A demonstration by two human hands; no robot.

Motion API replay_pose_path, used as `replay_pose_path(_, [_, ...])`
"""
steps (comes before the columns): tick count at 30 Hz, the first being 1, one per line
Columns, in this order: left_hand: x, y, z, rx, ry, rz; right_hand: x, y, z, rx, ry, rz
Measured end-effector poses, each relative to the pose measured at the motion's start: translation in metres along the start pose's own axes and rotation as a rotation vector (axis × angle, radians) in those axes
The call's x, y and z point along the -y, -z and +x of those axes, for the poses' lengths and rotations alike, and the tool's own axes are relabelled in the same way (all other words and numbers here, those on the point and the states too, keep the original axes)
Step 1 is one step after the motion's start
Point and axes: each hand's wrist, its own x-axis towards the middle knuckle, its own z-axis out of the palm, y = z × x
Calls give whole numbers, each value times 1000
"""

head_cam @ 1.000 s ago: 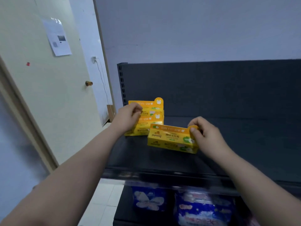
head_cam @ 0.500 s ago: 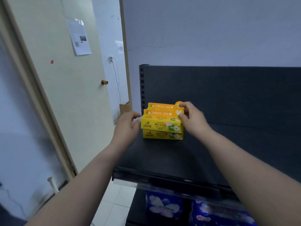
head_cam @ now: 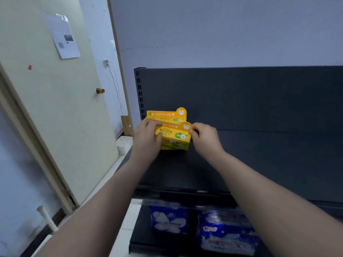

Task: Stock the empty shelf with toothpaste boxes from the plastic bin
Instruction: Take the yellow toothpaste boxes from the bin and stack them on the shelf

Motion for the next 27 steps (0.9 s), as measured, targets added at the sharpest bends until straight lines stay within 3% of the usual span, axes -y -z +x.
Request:
replay_pose_path(3, [-2,11,5,21,64,20,13,0,12,-3,-20,83])
replay_pose_path(6, [4,11,11,157,110,90,22,-1,21,37,-62,163])
replay_pose_path(9, [3,1,11,245,88,233,17,7,12,20,12,193])
replay_pose_path(12, [-24,-13,6,199,-25,238,-5,35,-13,-44,77,103])
replay_pose_path(17, [-119,-50,-14,102,-247,-27,-58,120,-76,-182,79,-96])
replay_pose_path(27, [-367,-145,-117,319,-432,-341,-178,343,-272,-324,-217,-445])
